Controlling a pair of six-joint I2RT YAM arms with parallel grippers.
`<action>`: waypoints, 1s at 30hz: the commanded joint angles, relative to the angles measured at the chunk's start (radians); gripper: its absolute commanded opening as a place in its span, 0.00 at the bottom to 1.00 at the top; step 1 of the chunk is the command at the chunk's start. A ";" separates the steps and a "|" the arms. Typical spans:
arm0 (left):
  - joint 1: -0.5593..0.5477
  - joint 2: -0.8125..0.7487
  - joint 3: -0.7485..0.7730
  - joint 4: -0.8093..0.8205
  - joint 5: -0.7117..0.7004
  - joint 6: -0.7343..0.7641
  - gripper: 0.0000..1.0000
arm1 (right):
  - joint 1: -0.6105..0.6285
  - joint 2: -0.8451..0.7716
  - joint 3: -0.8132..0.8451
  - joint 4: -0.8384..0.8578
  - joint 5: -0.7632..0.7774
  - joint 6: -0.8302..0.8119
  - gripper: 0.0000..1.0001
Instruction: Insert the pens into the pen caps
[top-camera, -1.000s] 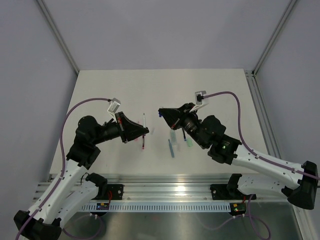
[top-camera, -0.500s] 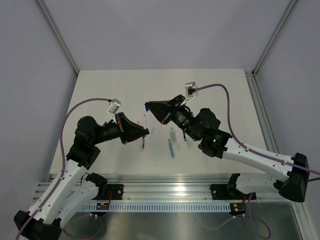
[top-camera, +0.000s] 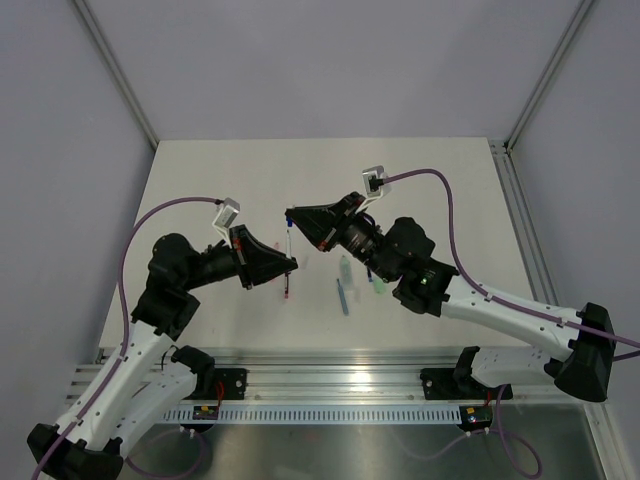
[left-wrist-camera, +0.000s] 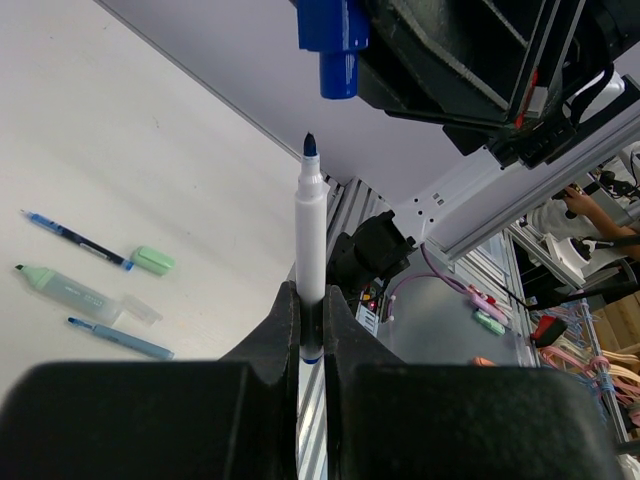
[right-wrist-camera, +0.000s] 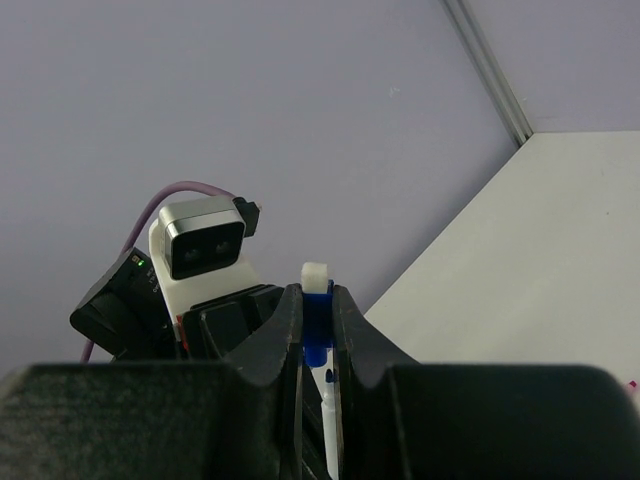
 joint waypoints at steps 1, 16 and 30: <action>0.004 -0.003 -0.002 0.057 0.022 -0.002 0.00 | 0.007 0.000 -0.015 0.049 0.001 0.004 0.00; 0.008 0.000 -0.002 0.062 0.028 -0.005 0.00 | 0.008 0.023 -0.014 0.029 -0.009 0.010 0.00; 0.016 -0.012 -0.005 0.054 0.007 -0.008 0.00 | 0.031 -0.009 -0.063 0.005 -0.031 0.018 0.00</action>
